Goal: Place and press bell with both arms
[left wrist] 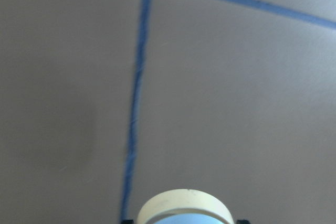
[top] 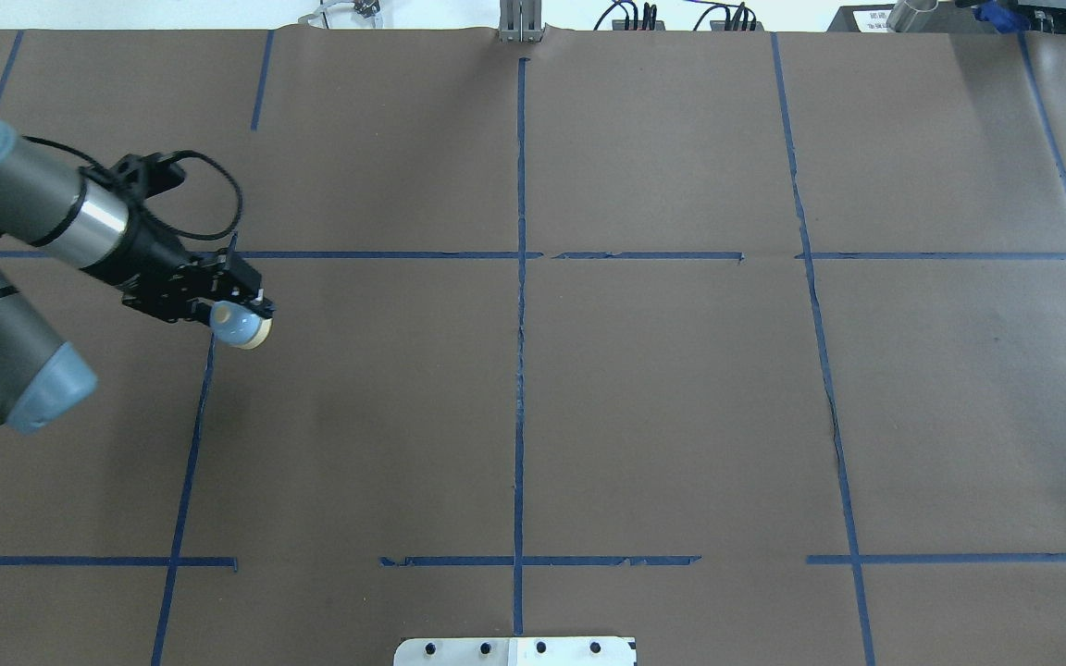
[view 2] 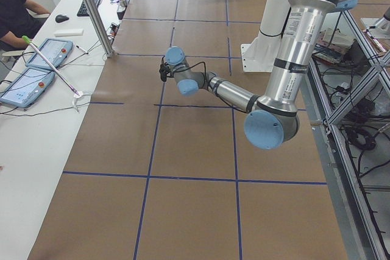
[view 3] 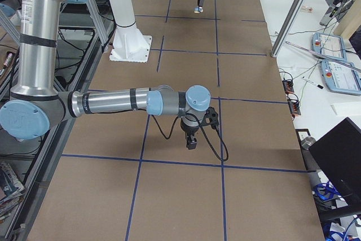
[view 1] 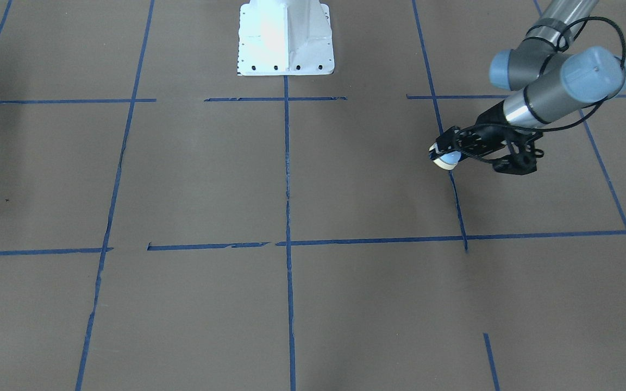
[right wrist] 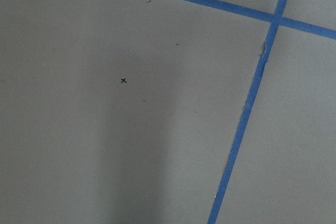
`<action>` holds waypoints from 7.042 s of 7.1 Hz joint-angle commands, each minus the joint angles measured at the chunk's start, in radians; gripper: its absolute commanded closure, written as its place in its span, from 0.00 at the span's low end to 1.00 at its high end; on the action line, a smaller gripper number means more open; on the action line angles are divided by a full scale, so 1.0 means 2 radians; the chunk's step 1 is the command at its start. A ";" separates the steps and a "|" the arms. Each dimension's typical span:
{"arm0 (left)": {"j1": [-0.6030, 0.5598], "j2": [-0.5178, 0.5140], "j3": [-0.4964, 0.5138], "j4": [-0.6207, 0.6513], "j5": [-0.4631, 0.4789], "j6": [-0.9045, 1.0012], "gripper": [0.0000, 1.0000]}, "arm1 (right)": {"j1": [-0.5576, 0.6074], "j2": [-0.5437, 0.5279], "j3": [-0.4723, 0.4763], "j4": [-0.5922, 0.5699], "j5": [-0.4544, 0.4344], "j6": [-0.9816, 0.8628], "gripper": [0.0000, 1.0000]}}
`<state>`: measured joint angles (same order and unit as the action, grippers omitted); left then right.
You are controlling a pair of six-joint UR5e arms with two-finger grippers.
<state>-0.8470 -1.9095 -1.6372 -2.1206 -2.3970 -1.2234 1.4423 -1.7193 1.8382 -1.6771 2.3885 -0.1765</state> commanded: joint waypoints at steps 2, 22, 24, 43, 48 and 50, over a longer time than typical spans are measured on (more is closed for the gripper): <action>0.048 -0.215 0.130 0.152 0.065 0.000 0.99 | -0.002 0.000 -0.001 0.028 0.008 0.003 0.00; 0.020 -0.264 0.123 0.152 0.146 -0.055 0.00 | -0.183 0.101 0.025 0.235 -0.030 0.443 0.00; -0.034 -0.165 0.031 0.151 0.065 -0.033 0.00 | -0.256 0.183 0.026 0.254 -0.064 0.622 0.00; -0.084 -0.006 -0.122 0.157 0.062 0.024 0.00 | -0.449 0.538 -0.267 0.074 -0.259 0.848 1.00; -0.081 -0.005 -0.123 0.158 0.062 0.024 0.00 | -0.426 0.503 -0.200 0.072 -0.250 0.847 1.00; -0.081 -0.004 -0.115 0.157 0.063 0.027 0.00 | -0.382 0.390 -0.077 0.078 -0.216 0.785 1.00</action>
<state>-1.0098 -1.9186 -1.8781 -1.8060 -2.2730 -1.1737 0.6257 -0.8097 1.5408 -1.5280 1.9169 1.4838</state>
